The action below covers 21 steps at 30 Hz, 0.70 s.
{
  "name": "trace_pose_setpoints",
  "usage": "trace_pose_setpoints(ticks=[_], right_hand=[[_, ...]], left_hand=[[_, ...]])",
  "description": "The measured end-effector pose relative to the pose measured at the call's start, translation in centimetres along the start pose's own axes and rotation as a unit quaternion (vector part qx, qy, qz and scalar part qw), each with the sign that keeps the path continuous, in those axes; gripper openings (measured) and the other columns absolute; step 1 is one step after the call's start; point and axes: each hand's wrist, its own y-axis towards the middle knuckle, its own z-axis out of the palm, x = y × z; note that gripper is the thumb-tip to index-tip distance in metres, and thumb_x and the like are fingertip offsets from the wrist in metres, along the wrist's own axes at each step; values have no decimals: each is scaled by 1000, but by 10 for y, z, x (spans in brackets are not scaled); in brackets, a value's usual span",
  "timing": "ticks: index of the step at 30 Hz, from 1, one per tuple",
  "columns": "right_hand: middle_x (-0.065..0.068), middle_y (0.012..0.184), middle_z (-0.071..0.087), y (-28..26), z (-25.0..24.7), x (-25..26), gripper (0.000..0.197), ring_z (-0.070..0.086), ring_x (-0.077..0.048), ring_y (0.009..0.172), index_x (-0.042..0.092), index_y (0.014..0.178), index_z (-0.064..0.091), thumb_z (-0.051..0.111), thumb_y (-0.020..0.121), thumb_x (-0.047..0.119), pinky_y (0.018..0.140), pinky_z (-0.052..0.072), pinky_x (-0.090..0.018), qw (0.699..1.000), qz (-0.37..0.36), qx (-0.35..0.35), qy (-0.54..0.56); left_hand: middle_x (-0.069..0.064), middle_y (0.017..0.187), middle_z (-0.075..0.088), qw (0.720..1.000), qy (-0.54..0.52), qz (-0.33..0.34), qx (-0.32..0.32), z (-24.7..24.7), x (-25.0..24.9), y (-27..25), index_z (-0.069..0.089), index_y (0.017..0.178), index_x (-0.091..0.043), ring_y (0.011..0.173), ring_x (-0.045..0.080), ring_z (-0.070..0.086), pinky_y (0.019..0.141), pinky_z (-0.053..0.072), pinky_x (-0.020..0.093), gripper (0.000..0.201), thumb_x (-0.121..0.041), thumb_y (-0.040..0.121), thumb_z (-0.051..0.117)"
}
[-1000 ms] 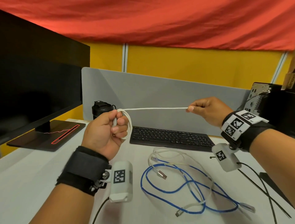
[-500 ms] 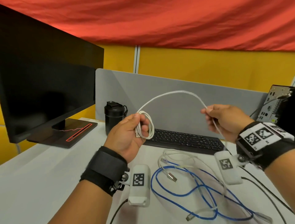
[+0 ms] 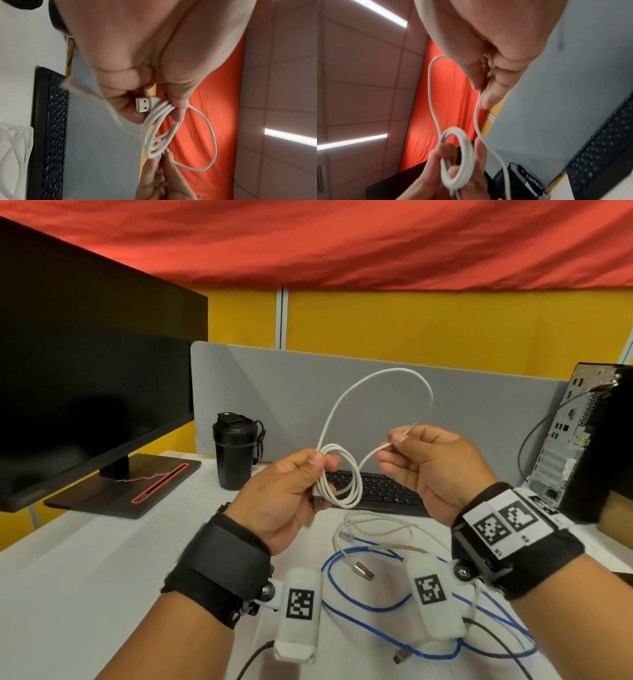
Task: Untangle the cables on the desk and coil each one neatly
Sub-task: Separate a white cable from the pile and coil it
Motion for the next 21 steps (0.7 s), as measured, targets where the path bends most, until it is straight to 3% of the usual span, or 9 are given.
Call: trace_pose_setpoints(ticks=[3, 9, 11, 13, 15, 17, 19, 21], right_hand=[[-11, 74, 71, -4, 10, -9, 8, 72, -17, 68, 0, 95, 65, 62, 93, 7, 61, 59, -24, 998, 34, 25, 44], [-13, 73, 73, -5, 16, -9, 8, 73, -18, 65, 0, 100, 62, 57, 94, 3, 57, 58, -24, 988, 111, 32, 101], [-13, 86, 72, -7, 16, -11, 18, 73, -21, 78, 3, 110, 60, 63, 92, 7, 66, 60, -29, 993, 94, -4, 75], [-6, 98, 69, -14, 11, -13, 29, 70, -22, 89, 14, 112, 61, 72, 87, 19, 74, 58, -33, 993, 19, -100, -53], [3, 83, 68, -26, 13, -15, 19, 69, -18, 78, 28, 92, 65, 79, 79, 29, 67, 57, -33, 961, -107, -154, -204], [8, 68, 66, -39, 20, -20, 18, 64, -6, 62, 29, 77, 63, 81, 74, 34, 57, 55, -26, 918, -203, -89, -327], [12, 65, 64, -45, 27, -26, 23, 62, -2, 60, 31, 78, 61, 81, 71, 41, 55, 54, -20, 870, -234, -32, -433], [13, 64, 62, -44, 30, -28, 26, 60, -2, 60, 31, 85, 59, 79, 73, 44, 60, 56, -26, 827, -247, -33, -505]], left_hand=[[8, 89, 70, 999, 44, -24, 2, 3, 2, 0, 70, 99, -6, 70, 14, 61, 71, 51, 29, 25, -25, 97, 54], [10, 87, 70, 996, 75, -41, 3, 5, 2, -3, 67, 88, -12, 69, 14, 61, 69, 51, 28, 27, -21, 104, 46], [9, 80, 68, 998, 61, -29, -17, 6, 2, -3, 67, 85, -12, 69, 16, 61, 67, 52, 27, 30, -19, 104, 45], [7, 78, 67, 997, 60, -18, -43, 11, 4, -2, 66, 83, -13, 70, 15, 60, 69, 53, 28, 31, -18, 105, 44], [4, 76, 68, 996, 60, -1, -61, 13, 5, -2, 66, 86, -12, 70, 15, 61, 75, 53, 32, 30, -18, 105, 43], [6, 78, 70, 996, 60, 12, -63, 14, 6, -2, 67, 89, -11, 74, 17, 64, 82, 55, 38, 29, -18, 105, 43], [12, 88, 69, 997, 57, 11, -49, 15, 8, -3, 69, 91, -11, 81, 22, 65, 85, 57, 41, 30, -19, 105, 44], [14, 90, 69, 998, 57, 4, -35, 15, 9, -4, 71, 90, -12, 84, 23, 66, 84, 58, 37, 31, -21, 105, 45]])
